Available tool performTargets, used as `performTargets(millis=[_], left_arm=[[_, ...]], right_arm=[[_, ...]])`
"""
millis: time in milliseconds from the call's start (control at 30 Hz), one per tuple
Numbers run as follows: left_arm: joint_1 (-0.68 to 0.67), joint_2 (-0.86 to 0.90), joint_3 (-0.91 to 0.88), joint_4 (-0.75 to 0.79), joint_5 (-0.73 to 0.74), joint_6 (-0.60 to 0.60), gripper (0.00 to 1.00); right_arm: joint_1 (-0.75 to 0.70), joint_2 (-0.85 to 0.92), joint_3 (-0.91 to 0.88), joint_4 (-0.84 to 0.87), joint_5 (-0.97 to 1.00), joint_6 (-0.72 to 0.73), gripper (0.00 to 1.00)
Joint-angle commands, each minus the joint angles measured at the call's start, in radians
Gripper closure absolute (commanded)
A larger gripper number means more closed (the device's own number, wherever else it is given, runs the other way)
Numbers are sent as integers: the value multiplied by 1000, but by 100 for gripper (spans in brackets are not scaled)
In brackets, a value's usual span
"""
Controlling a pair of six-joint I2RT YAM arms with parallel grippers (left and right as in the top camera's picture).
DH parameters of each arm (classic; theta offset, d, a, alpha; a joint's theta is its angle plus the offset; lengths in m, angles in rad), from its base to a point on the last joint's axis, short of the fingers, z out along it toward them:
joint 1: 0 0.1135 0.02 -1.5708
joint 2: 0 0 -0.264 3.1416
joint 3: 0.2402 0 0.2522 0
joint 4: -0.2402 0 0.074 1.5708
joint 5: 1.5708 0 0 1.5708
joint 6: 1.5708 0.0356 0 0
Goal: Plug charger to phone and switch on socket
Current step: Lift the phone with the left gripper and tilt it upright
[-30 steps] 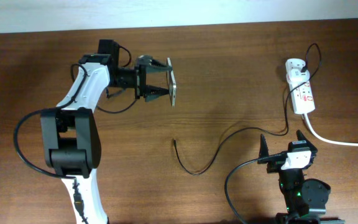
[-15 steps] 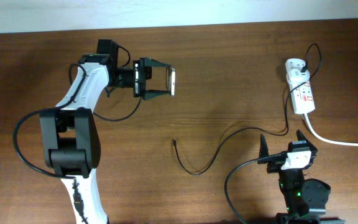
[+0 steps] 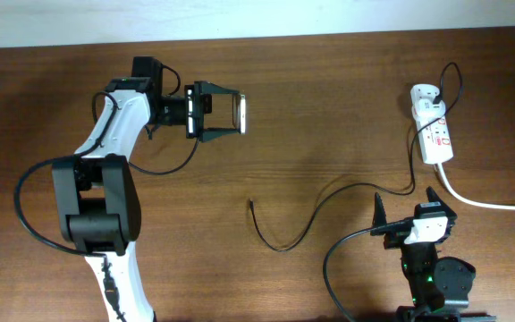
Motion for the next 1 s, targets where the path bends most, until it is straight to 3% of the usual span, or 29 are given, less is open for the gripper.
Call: performTargets(millis=[0,433,633,967], left_arm=[[6,7,23,0,55,-10,100],[5,7,23,1,55,3,100],[5,7,23,1,49,126,100],[5,7,23,19,-272,297,100]], right_arm=[[8,-8,-5,-6,-13,-3,1],[8,-8,-5,-6,-13,-3,1],[8,-8,-5,-6,-13,-3,1],[8,-8,-5,-6,-13,-3,1]])
